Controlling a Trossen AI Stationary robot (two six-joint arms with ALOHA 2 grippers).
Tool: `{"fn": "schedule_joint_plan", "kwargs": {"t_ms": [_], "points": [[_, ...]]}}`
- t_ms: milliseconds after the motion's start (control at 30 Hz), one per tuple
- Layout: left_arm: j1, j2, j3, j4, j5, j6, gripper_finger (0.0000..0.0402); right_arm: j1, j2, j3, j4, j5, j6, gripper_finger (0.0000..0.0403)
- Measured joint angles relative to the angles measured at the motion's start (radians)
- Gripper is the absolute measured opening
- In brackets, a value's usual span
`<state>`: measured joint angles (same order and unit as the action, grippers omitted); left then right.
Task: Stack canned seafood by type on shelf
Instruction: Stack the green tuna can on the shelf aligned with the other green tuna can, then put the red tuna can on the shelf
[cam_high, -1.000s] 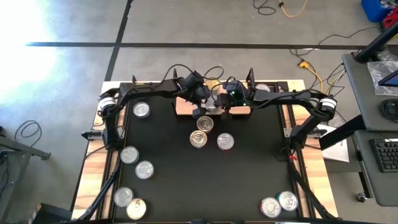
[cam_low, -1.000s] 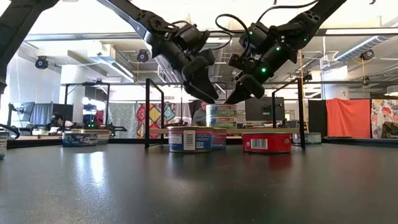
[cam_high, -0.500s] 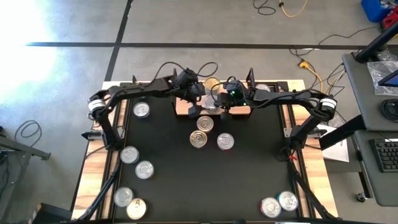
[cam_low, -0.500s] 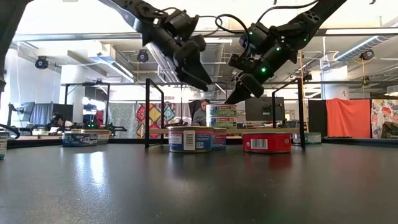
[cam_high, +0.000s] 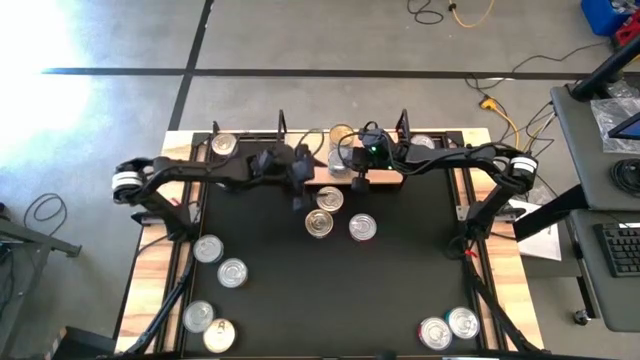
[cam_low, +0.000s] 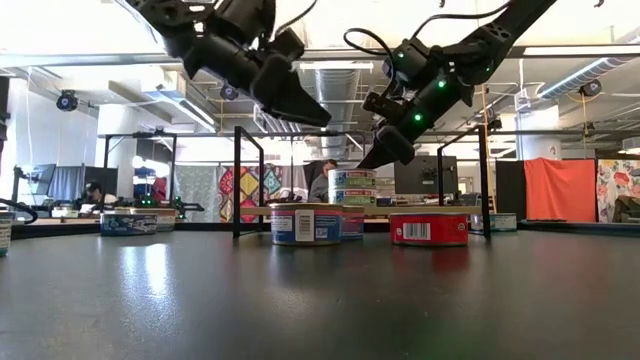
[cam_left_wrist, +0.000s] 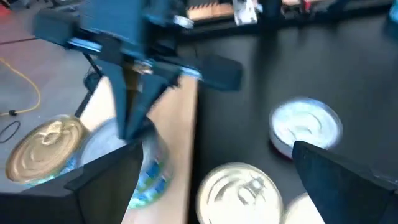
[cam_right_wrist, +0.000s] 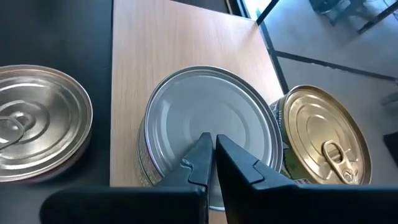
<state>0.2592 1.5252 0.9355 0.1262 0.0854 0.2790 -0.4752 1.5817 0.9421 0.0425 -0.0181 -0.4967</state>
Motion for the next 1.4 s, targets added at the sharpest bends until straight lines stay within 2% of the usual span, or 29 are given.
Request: {"fn": "schedule_joint_plan", "kwargs": {"t_ms": [200,333,467,600,733,900,1033,1133,1267,1400], "points": [[-0.089,-0.002,-0.014,0.003,-0.039,-0.015,0.0396,0.027,-0.111,-0.007,-0.042,-0.003,0.019,0.0018],[-0.151,0.017,-0.014,0.013,-0.137,-0.046,0.0396,0.072,-0.193,-0.016,-0.124,-0.005,0.058,0.0018],[-0.235,0.023,-0.015,0.029,-0.260,-0.064,0.0396,0.150,-0.257,-0.041,-0.208,-0.006,0.102,0.0018],[-0.323,0.023,-0.014,0.059,-0.286,-0.128,0.0396,0.248,-0.319,-0.100,-0.220,-0.003,0.169,0.0018],[-0.404,0.053,-0.016,0.080,-0.310,-0.220,0.0396,0.370,-0.352,-0.171,-0.222,0.103,0.271,0.0018],[-0.494,0.150,-0.018,0.151,-0.349,-0.300,0.0396,0.525,-0.348,-0.252,-0.239,0.315,0.425,0.0018],[-0.547,0.258,-0.018,0.276,-0.420,-0.368,0.0396,0.603,-0.340,-0.297,-0.250,0.418,0.549,0.0018],[-0.573,0.337,-0.018,0.359,-0.469,-0.433,0.0396,0.627,-0.326,-0.314,-0.250,0.439,0.626,0.0018],[-0.611,0.425,-0.018,0.461,-0.474,-0.507,0.0396,0.651,-0.281,-0.317,-0.226,0.439,0.680,0.0018],[-0.649,0.500,-0.018,0.563,-0.513,-0.539,0.0396,0.668,-0.193,-0.316,-0.100,0.438,0.674,0.0018]]}}
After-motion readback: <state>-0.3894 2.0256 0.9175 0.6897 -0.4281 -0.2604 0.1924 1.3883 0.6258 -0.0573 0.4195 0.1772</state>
